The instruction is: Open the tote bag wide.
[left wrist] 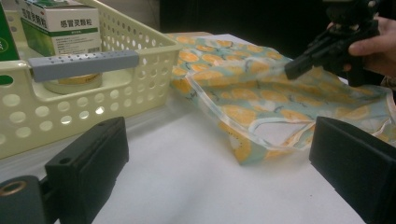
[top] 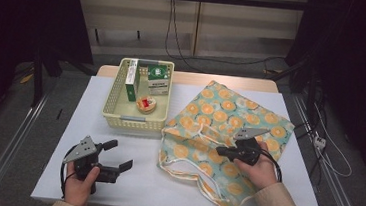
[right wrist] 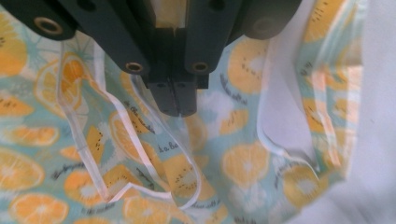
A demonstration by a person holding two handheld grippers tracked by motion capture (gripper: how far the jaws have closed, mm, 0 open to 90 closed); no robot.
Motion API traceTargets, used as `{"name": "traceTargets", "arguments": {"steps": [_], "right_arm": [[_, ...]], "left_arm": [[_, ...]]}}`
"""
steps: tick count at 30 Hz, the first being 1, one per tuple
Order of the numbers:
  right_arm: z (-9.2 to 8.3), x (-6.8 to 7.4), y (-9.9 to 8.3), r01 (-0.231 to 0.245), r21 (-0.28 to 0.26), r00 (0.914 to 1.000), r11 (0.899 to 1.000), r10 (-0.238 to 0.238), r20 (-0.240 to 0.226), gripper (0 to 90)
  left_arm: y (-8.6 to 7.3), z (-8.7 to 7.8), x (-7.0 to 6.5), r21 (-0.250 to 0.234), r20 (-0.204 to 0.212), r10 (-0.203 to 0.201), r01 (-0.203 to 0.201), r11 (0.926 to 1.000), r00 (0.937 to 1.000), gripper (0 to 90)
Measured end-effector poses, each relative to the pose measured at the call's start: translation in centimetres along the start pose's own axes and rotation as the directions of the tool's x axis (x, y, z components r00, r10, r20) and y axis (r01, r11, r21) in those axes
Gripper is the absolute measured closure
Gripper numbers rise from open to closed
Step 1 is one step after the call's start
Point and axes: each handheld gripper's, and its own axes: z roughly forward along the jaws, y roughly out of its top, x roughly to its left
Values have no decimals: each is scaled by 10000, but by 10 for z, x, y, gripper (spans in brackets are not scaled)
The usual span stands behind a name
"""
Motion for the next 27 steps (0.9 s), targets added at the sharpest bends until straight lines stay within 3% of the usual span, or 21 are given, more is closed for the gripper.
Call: {"name": "traceTargets", "arguments": {"steps": [3,5,11,13,21,27], "right_arm": [[-8,-6,8,-327,-536,9994,9980,320,-126,900],[-12,-12,12,-287,-711,9994,9971,302,196,900],[-8,-50,9,-1084,-896,9897,9901,1159,839,900],[-3,-57,6,-1041,-726,9866,9919,1123,1186,900],[14,-66,-2,-778,-270,9817,9966,813,1720,900],[16,-74,-8,-776,-331,9656,9964,833,2462,900]], "left_arm": [[0,0,0,26,16,1,-1,10000,10000,47],[-1,1,0,24,24,7,-7,10000,10000,47],[-1,1,0,17,36,1,-1,10000,10000,47],[-1,0,1,13,26,-27,27,10000,10000,47],[-1,1,1,73,48,-9,9,10000,10000,47],[-2,2,1,111,53,20,-20,9999,10000,47]]}}
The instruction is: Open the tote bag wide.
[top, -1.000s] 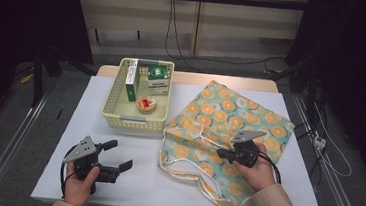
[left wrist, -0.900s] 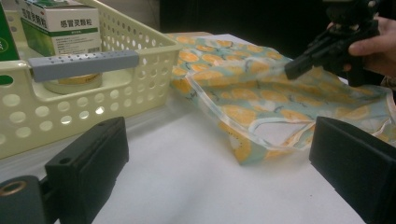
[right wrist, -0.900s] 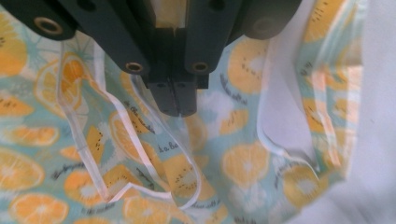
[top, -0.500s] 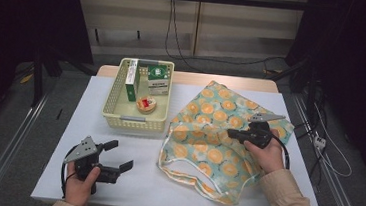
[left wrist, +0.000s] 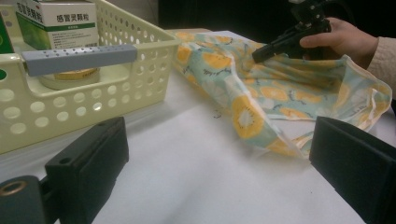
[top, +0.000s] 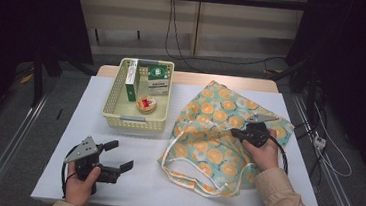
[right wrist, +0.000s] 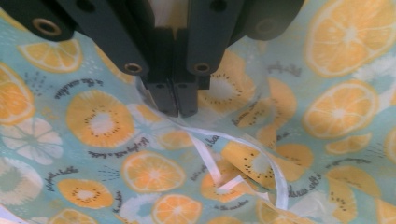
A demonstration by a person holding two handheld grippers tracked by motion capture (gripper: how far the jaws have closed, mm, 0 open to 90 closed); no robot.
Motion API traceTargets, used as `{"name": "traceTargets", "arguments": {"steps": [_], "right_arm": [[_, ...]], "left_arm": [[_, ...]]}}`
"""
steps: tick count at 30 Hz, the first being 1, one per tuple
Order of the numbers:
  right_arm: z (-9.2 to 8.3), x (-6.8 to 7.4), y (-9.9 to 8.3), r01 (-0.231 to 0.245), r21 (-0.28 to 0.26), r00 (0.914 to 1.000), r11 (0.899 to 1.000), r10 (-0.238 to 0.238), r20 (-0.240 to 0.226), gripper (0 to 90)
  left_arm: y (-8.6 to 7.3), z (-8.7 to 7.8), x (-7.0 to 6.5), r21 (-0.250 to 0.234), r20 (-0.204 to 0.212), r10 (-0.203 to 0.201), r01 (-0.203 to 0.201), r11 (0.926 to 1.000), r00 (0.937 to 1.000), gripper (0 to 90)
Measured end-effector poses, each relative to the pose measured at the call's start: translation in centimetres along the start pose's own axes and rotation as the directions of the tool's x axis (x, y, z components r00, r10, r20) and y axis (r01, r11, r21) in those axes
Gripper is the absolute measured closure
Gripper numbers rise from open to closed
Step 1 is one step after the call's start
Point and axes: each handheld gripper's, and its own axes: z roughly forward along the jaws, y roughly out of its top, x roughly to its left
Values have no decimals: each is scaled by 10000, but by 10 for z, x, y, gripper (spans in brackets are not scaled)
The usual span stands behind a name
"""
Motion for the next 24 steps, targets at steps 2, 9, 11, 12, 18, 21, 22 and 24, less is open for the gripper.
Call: {"name": "traceTargets", "arguments": {"steps": [2,9,11,12,18,21,22,24], "right_arm": [[1,-2,-3,-181,21,9998,9998,181,-17,898],[4,0,-12,-222,206,9995,9995,226,-214,817],[3,2,-12,-156,236,9995,9996,163,-288,758],[2,3,-11,-109,145,9994,9998,113,-322,716],[-5,13,-4,207,-365,9983,9991,-227,-541,548],[-4,20,-2,446,-284,9962,9986,-466,-732,473],[-3,23,-2,654,-207,9952,9976,-667,-713,464],[1,25,-2,853,-70,9934,9963,-856,-765,446]], "left_arm": [[0,0,0,-28,-26,-30,30,10000,10000,47],[0,0,-1,-9,-7,-26,26,10000,10000,47],[0,0,-1,-15,-17,-4,4,10000,10000,47],[0,0,-1,-15,-22,-3,3,10000,10000,47],[0,0,-1,-12,-21,-27,27,10000,10000,47],[1,1,0,-2,-18,-8,8,10000,10000,47],[1,0,-1,-9,-26,-11,11,10000,10000,47],[1,0,0,-27,-18,3,-3,10000,10000,47]]}}
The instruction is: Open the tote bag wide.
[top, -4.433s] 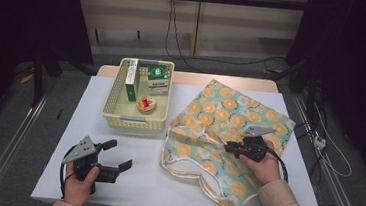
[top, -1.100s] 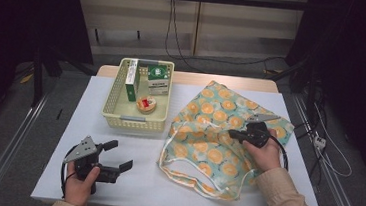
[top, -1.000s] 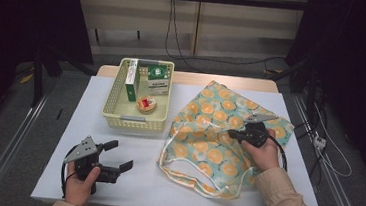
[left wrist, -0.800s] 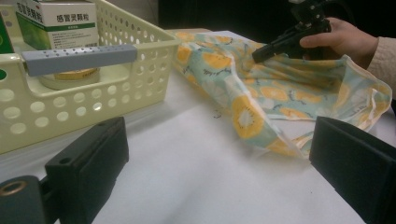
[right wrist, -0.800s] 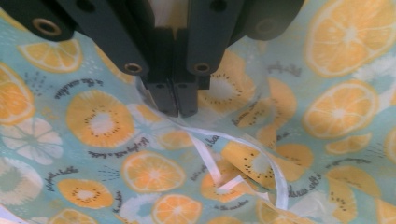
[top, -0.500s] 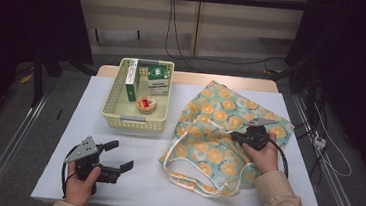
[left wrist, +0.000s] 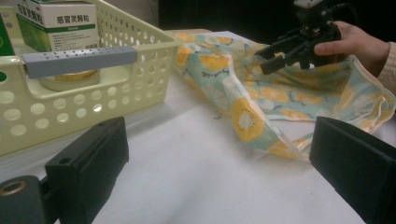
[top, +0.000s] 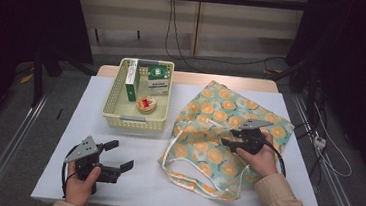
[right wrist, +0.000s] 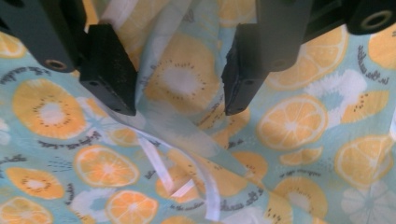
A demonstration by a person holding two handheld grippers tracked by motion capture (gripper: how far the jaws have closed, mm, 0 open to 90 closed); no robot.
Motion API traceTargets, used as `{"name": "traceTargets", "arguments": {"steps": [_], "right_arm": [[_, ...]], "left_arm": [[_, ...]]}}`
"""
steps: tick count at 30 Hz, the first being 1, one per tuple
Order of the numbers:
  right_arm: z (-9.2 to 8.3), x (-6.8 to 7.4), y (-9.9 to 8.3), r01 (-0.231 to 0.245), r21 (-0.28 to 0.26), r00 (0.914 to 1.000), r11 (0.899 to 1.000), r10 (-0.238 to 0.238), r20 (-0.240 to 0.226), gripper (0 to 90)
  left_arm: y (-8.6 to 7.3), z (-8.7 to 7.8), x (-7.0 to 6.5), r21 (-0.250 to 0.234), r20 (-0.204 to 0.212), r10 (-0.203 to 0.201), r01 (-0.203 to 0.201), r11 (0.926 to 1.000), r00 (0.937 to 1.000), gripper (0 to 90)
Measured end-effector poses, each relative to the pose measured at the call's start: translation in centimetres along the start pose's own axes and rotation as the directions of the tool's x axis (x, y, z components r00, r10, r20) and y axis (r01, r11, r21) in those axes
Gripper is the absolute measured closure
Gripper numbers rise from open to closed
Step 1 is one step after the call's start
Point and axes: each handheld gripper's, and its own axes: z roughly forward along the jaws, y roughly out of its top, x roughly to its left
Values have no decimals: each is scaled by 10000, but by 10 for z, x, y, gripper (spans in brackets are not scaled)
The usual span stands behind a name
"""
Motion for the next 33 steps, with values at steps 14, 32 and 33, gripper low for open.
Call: {"name": "traceTargets", "arguments": {"steps": [14,32,33], "right_arm": [[14,10,-6,317,265,9995,9991,-319,47,697],[0,31,0,-850,555,9884,9948,912,-1211,900],[-2,35,2,-995,525,9830,9937,1063,-1495,900]], "left_arm": [[0,0,0,10,0,46,-46,10000,10000,47],[1,-1,0,-42,-8,2,-2,10000,10000,47],[1,-1,0,-48,9,-5,5,10000,10000,47]]}}
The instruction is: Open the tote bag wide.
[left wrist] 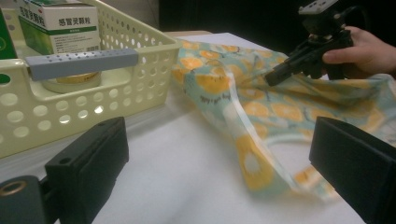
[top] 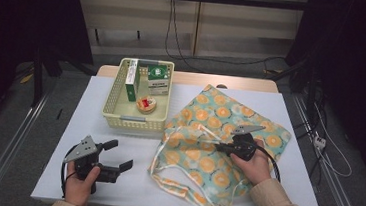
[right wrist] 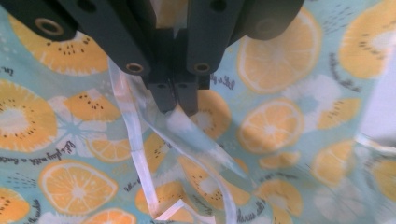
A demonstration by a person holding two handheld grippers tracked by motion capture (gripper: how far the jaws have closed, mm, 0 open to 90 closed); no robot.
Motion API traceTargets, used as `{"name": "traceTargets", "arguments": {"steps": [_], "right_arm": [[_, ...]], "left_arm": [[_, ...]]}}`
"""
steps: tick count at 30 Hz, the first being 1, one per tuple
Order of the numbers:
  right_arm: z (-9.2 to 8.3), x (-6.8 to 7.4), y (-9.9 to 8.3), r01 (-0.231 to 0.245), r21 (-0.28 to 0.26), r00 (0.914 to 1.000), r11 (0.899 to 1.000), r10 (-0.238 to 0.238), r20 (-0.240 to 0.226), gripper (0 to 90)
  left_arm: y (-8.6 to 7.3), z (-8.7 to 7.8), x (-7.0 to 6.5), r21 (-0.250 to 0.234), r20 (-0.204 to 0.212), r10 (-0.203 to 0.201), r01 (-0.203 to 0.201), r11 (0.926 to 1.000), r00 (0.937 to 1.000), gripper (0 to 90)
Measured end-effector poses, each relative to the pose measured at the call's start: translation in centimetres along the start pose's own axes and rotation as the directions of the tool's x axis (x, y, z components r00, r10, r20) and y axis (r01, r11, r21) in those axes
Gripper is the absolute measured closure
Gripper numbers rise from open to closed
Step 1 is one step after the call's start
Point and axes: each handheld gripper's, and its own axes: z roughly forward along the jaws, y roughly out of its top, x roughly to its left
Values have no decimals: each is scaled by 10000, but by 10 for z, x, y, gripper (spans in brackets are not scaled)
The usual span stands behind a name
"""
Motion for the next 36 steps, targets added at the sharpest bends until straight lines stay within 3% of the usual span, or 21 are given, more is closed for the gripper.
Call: {"name": "traceTargets", "arguments": {"steps": [4,7,9,13,16,19,23,28,33,36], "right_arm": [[-8,8,7,156,-422,9993,9990,-170,-329,894],[-16,3,16,396,-758,9987,9963,-370,349,885],[-18,-6,18,229,-905,9976,9956,-169,665,879],[-11,-23,15,182,-720,9886,9972,-72,1506,853],[-2,-33,10,75,-449,9831,9990,8,1830,820],[7,-34,7,-191,-358,9890,9992,241,1457,706],[12,-24,7,276,-77,9909,9996,-264,1322,560],[17,-17,5,928,449,9866,9947,-979,1307,465],[18,-14,-1,1168,169,9823,9930,-1180,1456,472],[17,-16,-3,1203,13,9807,9927,-1190,1548,570]], "left_arm": [[0,0,0,31,6,34,-34,10000,10000,47],[0,1,0,17,13,-8,8,10000,10000,47],[-1,1,0,33,15,2,-2,10000,10000,47],[-1,1,0,63,45,0,0,10000,10000,47],[-1,1,1,38,15,-22,22,10000,10000,47],[-1,0,2,31,-2,-41,41,10000,10000,47],[-2,1,2,34,18,-78,78,10000,10000,47],[-1,1,1,74,52,-27,27,10000,10000,47],[-2,2,0,87,23,-43,43,10000,10000,47],[-1,2,0,80,23,2,-2,10000,10000,47]]}}
